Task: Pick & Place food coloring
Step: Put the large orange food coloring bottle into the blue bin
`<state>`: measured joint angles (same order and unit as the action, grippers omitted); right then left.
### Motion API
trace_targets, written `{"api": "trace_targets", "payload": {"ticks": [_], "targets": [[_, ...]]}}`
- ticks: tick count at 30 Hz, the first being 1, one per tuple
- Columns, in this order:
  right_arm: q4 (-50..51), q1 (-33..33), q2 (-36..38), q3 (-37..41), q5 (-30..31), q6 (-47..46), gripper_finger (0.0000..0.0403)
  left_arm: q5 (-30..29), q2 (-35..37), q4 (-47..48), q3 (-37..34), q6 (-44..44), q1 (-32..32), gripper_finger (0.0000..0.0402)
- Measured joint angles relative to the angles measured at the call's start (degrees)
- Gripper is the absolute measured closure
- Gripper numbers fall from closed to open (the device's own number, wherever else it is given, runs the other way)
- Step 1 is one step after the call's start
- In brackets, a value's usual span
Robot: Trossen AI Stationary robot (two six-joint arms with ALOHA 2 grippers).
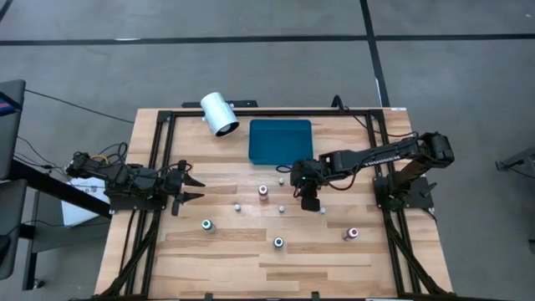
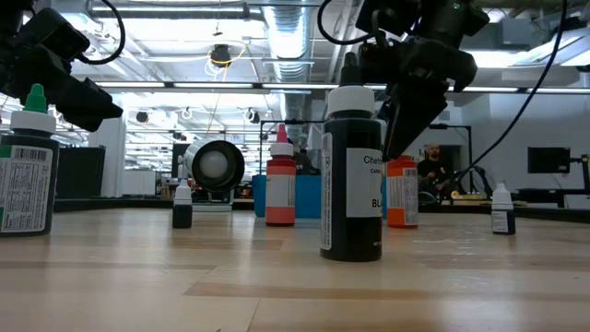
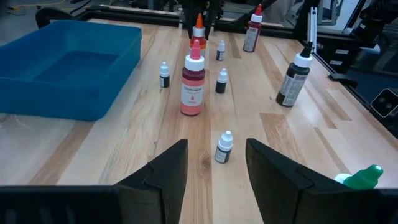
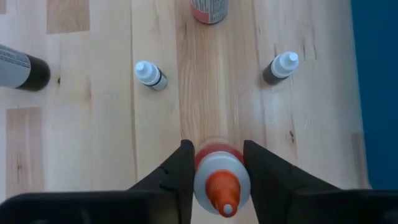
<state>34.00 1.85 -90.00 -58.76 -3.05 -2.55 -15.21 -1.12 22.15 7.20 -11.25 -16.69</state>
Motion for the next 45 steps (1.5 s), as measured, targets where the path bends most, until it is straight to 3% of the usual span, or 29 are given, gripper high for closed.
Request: {"api": "trace_targets", "payload": {"ticks": [8, 14, 25, 38, 45], "targets": [[0.23, -0.03, 0.0, 0.0, 0.0, -0.04, 0.0272, -0.02, 0.0, 0.0, 0.0, -0.02, 0.01, 0.0248], [0.17, -0.07, 0.0, 0.0, 0.02, -0.02, 0.0298, -0.04, 0.01, 0.0, 0.0, -0.04, 0.01, 0.0248], [1.02, -0.11, 0.0, -0.54, 0.13, -1.03, 0.0297, -0.06, -0.01, 0.0, 0.0, -0.02, 0.0, 0.0248], [14.69, -0.34, 0.0, -16.66, 3.76, 3.49, 0.0295, -0.1, -0.01, 0.0, 0.0, 0.03, 0.0, 0.0248], [21.4, -4.31, 0.0, -25.73, 9.97, 8.39, 0.0293, -0.12, 0.01, 0.02, 0.0, 0.03, 0.0, 0.0248]]}}
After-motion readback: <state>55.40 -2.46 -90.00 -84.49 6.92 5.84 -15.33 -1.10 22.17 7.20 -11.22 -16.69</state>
